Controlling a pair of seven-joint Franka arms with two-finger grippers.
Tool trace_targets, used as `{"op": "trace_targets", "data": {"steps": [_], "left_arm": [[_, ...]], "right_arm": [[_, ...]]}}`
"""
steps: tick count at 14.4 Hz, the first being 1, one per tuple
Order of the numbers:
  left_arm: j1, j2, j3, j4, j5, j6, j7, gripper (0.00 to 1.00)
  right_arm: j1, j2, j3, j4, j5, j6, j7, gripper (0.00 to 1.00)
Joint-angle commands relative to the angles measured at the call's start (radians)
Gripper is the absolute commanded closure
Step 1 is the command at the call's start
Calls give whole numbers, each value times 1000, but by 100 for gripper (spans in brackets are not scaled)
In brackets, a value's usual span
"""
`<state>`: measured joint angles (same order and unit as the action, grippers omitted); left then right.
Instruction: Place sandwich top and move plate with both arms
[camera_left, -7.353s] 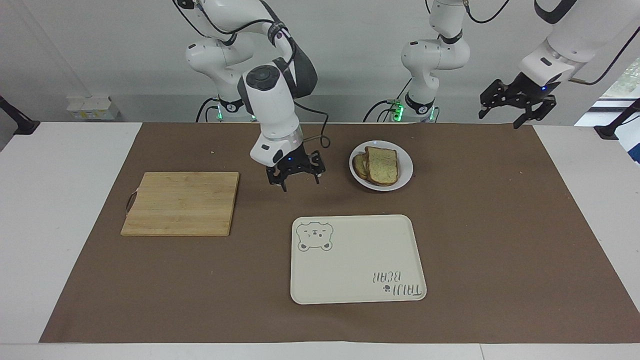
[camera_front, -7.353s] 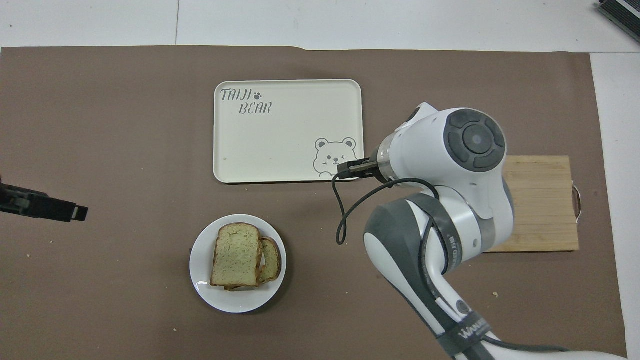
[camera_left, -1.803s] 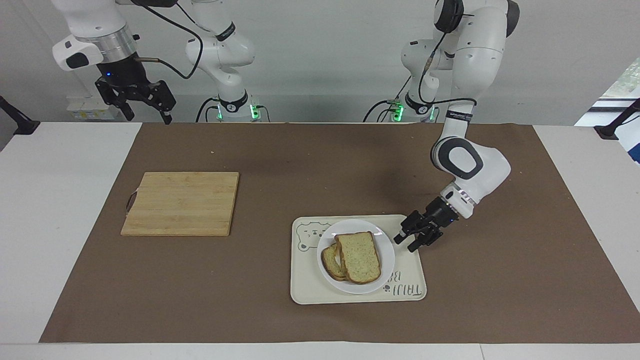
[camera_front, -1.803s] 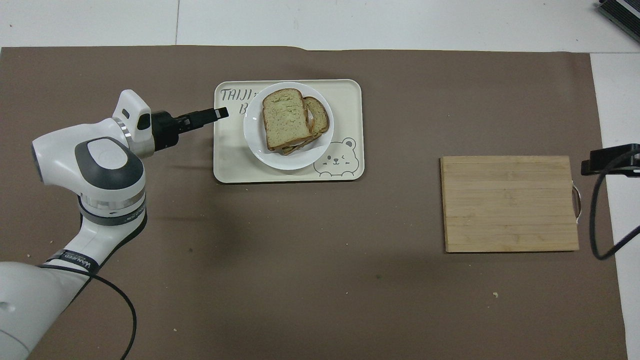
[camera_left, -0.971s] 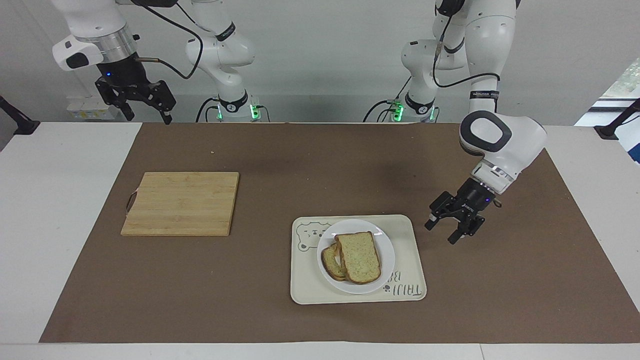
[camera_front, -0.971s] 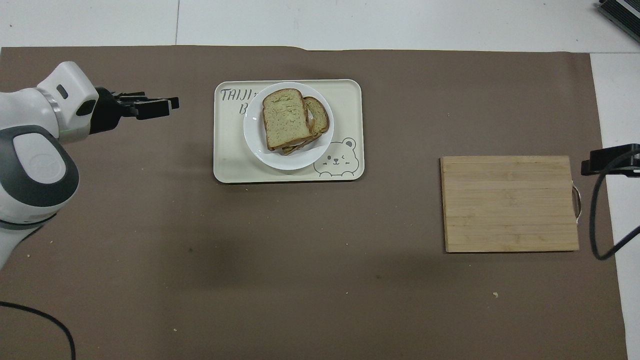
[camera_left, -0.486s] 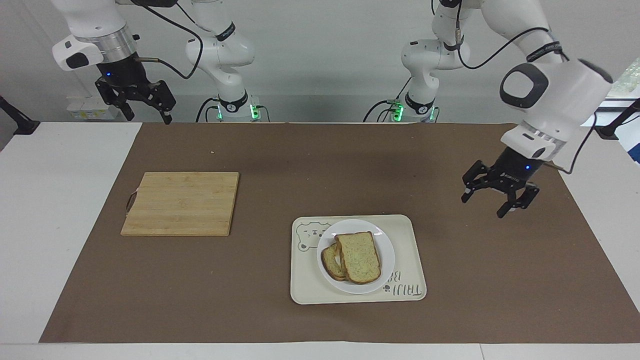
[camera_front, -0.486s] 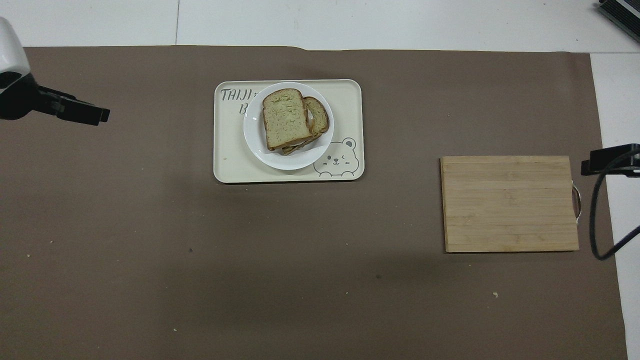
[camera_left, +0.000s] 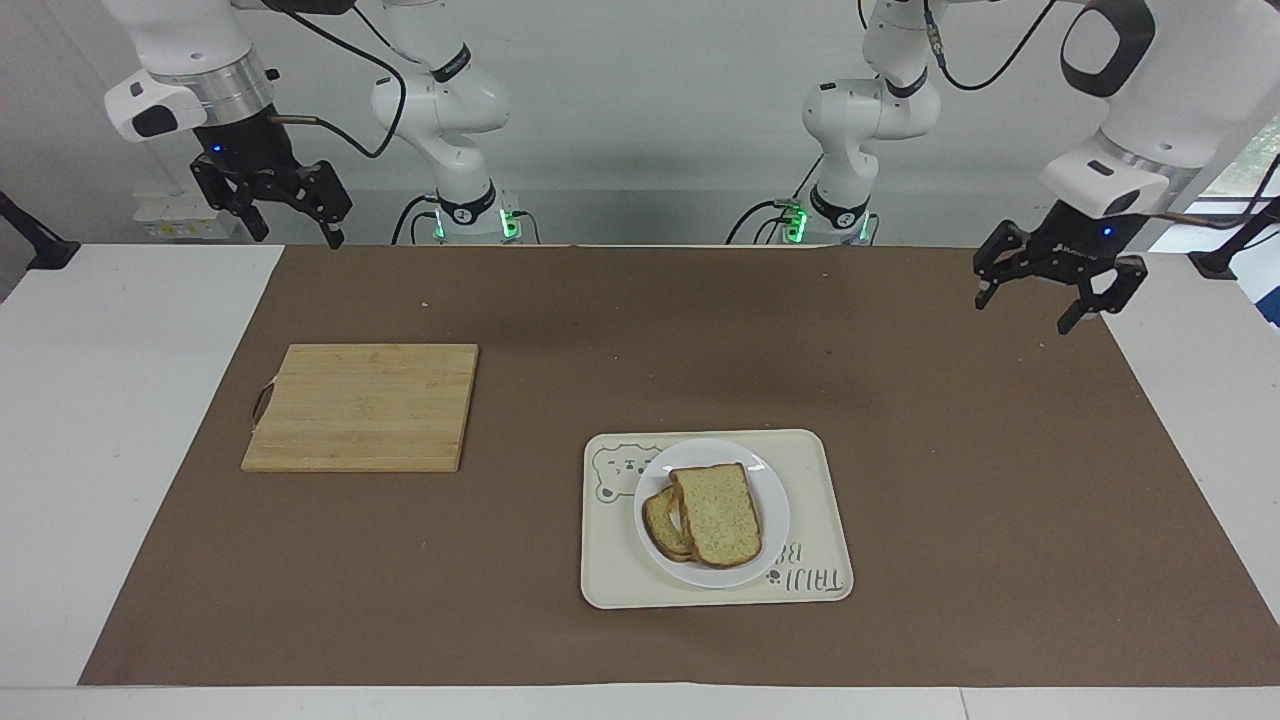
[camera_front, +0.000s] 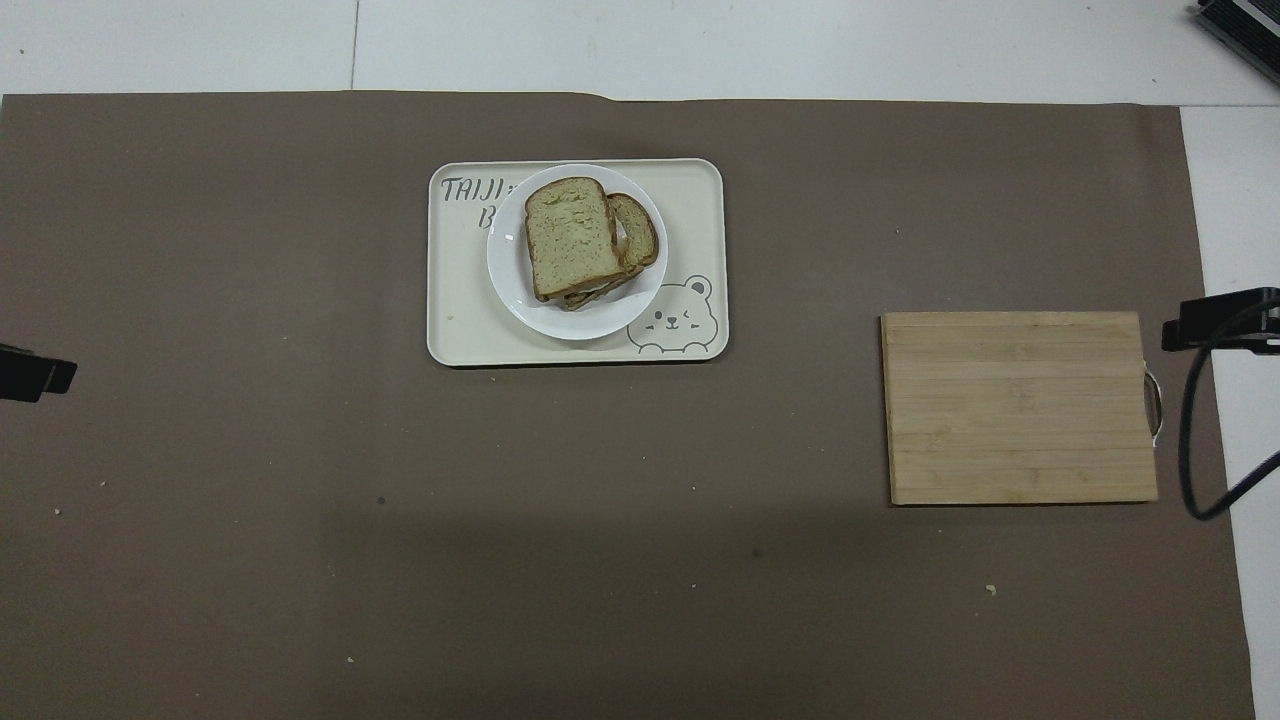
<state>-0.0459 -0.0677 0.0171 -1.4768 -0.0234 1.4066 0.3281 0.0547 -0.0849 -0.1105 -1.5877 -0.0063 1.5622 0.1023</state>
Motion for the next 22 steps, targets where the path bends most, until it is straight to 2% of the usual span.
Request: {"op": "trace_targets", "data": {"steps": [1, 4, 8, 12, 19, 22], "left_arm": [[-8, 28, -8, 59, 22, -52, -21, 0], [-11, 123, -8, 208, 19, -127, -21, 0], [-15, 111, -8, 210, 23, -112, -35, 0], [-17, 36, -9, 77, 23, -49, -84, 0], [-19, -26, -9, -23, 29, 6, -87, 0], [-19, -27, -9, -31, 49, 18, -121, 0]], "right_arm": [[-1, -13, -2, -11, 2, -7, -24, 0], [-1, -13, -2, -11, 2, -7, -24, 0], [-1, -13, -2, -11, 2, -8, -24, 0], [-1, -13, -2, -11, 2, -8, -24, 0], [-1, -13, -2, -11, 2, -7, -24, 0], [-1, -13, -2, -11, 2, -8, -26, 0]]}}
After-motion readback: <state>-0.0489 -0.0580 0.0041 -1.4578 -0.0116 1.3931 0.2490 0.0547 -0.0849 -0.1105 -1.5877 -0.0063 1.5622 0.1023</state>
